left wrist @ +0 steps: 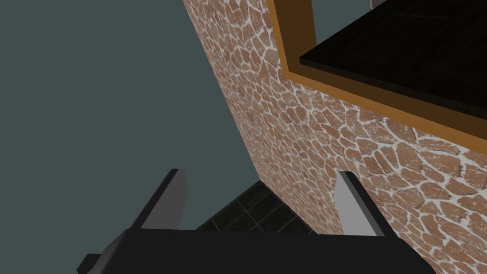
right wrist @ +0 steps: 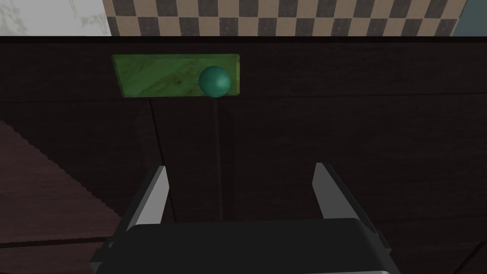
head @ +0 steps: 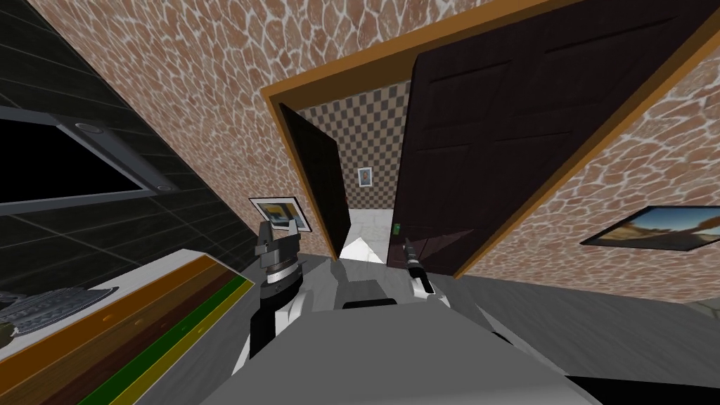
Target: Push the door open
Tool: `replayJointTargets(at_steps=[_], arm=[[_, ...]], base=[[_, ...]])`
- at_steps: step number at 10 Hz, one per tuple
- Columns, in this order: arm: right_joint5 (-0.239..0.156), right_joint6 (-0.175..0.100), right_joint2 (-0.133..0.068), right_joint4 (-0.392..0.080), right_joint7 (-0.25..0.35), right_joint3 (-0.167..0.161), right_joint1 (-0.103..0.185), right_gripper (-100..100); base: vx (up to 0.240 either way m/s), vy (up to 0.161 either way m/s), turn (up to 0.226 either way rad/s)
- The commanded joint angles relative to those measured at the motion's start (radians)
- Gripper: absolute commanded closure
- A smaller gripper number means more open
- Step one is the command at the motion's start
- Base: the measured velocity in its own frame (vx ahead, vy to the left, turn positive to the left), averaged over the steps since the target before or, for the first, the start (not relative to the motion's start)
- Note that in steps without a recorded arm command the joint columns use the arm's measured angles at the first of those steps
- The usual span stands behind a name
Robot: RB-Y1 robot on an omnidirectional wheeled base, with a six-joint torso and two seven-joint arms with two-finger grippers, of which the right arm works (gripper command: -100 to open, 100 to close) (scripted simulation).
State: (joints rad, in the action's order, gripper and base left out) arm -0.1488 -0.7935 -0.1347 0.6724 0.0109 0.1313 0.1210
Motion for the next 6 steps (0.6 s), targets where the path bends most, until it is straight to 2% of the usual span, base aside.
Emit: replayJointTargets(at_steps=[1,3,4,6], arm=[[-0.001,-0.005,-0.002,-0.036,0.002,0.002,0.014,-100],[-0.001,-0.010,-0.002,-0.062,0.003,0.004,0.023,-100],[-0.002,-0.010,-0.001,-0.060,0.002,0.004,0.024,-100],[-0.003,-0.013,-0.001,-0.067,0.001,0.007,0.027,-100]], base=[[0.100,-0.065,0.079],[0.071,-0.037,0.045],[0.032,-0.017,0.015],[0.144,-0.029,0.024]])
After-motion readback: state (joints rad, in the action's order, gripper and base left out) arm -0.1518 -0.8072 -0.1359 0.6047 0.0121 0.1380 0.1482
